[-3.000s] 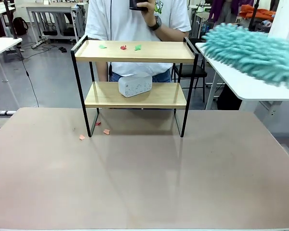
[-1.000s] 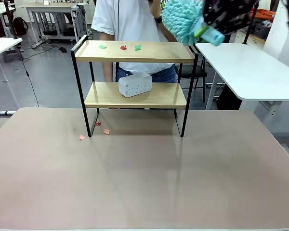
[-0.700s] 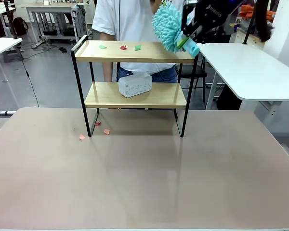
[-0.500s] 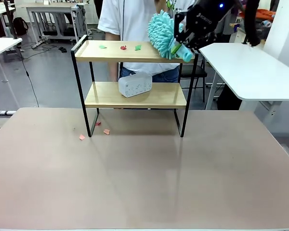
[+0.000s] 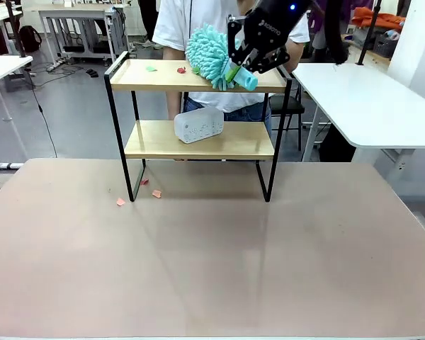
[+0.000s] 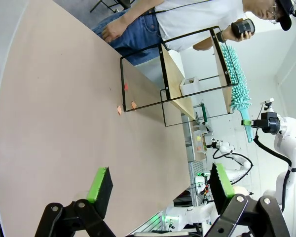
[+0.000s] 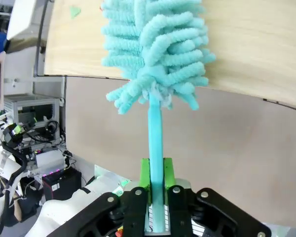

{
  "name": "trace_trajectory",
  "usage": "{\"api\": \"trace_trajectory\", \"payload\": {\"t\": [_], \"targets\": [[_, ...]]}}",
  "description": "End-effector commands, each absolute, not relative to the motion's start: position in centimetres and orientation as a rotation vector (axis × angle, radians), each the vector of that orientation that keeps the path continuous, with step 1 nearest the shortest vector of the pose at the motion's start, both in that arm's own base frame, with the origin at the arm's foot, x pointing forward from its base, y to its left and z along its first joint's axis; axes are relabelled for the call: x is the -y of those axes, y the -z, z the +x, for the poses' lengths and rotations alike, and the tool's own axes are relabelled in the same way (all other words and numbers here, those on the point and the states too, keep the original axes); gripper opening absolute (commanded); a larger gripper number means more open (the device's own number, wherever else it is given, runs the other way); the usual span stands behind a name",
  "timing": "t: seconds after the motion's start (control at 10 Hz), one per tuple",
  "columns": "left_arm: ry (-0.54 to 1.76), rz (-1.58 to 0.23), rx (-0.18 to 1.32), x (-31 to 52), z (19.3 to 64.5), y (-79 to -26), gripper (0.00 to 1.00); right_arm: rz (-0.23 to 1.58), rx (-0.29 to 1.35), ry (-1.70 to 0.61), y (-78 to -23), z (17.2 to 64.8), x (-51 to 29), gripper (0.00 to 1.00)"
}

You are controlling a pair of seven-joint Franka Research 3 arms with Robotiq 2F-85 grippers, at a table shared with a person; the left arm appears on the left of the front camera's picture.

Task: Clean the shelf.
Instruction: Clean the remaining tier of the Shelf with the Duster once objects are removed.

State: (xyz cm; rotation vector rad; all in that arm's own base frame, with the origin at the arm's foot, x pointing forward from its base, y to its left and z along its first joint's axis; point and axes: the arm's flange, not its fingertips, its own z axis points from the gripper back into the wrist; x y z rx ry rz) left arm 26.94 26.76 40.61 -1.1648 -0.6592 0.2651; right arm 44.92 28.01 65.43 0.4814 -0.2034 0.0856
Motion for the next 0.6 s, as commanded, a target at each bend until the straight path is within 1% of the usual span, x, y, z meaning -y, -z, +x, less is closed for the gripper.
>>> {"api": "trace_trajectory", "payload": {"t": [0.0, 0.1, 0.3, 0.5], "targets": [[-0.245, -1.175, 0.689, -26.7, 27.0, -40.6, 1.00, 0.435, 0.176, -0.139, -66.2, 46.1, -29.7, 0.12], [-0.245, -1.175, 0.689, -26.7, 27.0, -40.6, 1.00, 0.427, 0.171, -0.175, -66.0, 46.3, -30.3, 0.12], [-0.245, -1.175, 0.689, -26.7, 27.0, -40.6, 1.00, 0.474, 0.145, -0.256, -65.9, 46.5, -31.0, 0.12], [-0.245, -1.175, 0.689, -26.7, 27.0, -40.6, 1.00, 0.487, 0.107, -0.389, -65.6, 46.5, -31.2, 0.12]]}}
